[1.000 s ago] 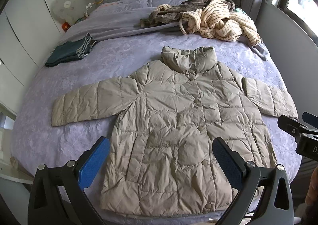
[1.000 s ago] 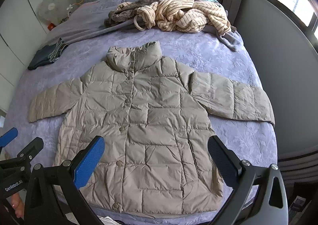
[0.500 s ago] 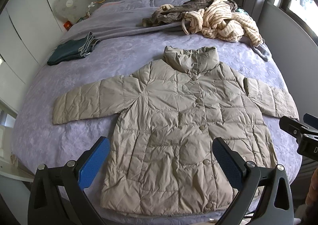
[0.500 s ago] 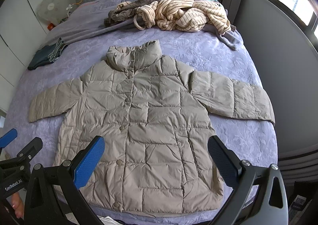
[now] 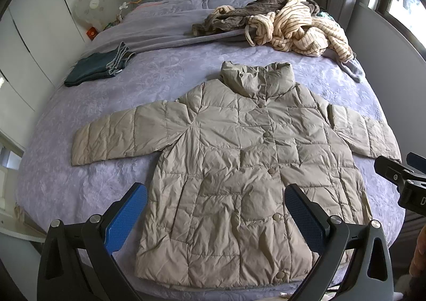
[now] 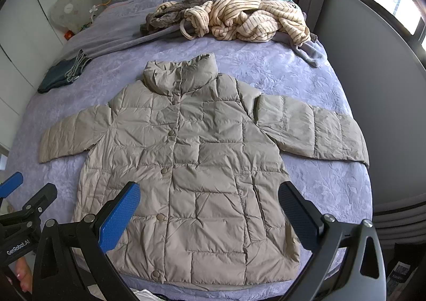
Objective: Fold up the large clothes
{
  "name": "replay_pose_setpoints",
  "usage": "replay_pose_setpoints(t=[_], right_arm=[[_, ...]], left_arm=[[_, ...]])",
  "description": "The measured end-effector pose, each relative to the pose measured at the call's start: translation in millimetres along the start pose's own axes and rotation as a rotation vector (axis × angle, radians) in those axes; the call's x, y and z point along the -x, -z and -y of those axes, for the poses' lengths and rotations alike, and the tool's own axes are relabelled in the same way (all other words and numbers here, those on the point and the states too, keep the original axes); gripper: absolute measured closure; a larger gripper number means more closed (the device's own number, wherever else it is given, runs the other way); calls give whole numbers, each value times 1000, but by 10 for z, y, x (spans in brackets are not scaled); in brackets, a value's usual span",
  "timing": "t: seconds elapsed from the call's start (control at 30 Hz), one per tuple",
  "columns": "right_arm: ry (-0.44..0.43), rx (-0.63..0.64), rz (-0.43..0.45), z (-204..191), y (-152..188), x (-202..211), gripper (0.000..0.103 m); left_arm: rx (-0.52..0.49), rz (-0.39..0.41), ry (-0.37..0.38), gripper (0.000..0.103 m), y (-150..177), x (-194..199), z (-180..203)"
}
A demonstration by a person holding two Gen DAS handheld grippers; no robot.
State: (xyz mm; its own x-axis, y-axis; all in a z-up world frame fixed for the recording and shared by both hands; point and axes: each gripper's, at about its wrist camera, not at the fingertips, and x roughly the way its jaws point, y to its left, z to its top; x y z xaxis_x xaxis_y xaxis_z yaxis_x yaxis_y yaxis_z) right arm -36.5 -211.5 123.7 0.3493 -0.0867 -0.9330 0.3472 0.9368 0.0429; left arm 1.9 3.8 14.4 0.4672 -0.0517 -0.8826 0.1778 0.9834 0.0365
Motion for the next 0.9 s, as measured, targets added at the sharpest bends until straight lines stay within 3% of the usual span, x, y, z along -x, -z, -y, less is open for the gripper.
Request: replay_pose_setpoints(t=[0.9], right_arm=[[3,-1,-1,-19,-17,-1,0]], left_arm=[[-2,-2,0,0,-2,4,15]])
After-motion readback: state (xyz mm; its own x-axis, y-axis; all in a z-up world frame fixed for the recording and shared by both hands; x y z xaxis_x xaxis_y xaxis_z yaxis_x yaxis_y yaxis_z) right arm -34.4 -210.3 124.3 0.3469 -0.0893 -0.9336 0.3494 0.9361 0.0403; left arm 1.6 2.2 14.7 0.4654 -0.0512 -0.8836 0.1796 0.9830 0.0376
